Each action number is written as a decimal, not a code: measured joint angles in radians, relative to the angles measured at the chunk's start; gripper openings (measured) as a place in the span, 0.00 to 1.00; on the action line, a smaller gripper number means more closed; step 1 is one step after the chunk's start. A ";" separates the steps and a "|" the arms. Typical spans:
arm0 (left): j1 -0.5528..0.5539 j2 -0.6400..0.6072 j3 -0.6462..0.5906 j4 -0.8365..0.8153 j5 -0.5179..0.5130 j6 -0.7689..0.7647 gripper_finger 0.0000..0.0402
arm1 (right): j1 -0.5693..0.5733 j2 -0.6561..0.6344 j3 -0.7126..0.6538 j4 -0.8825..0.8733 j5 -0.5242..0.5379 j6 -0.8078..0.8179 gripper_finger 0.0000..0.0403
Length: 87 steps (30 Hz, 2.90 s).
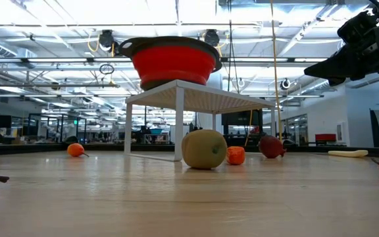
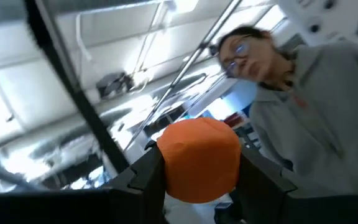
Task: Pick & Place Fruit
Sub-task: Put the orange into the red strainer bowl on the shelf
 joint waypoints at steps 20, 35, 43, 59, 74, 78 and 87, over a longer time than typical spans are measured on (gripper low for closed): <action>-0.008 0.000 0.000 0.184 0.051 -0.115 0.40 | 0.000 0.000 0.000 0.000 0.000 0.000 0.00; -0.008 0.000 0.000 0.508 -0.134 -0.214 0.40 | 0.000 0.000 0.000 0.000 0.000 0.000 0.00; -0.007 0.000 0.000 0.509 -0.141 -0.223 0.40 | 0.000 0.000 0.000 0.000 0.000 0.000 0.00; 0.079 0.002 0.001 -0.253 -0.702 -0.779 0.40 | 0.000 0.000 0.000 0.000 0.000 0.000 0.00; 0.340 0.002 0.001 -0.759 -0.724 -1.181 0.40 | 0.000 0.000 0.000 0.000 0.000 0.000 0.00; 0.415 0.001 0.001 -0.826 -0.656 -1.178 0.40 | 0.000 0.000 0.000 0.000 0.000 0.000 0.00; 0.524 0.001 0.018 -1.067 -0.564 -1.185 0.40 | 0.000 0.000 0.000 0.000 0.000 0.000 0.00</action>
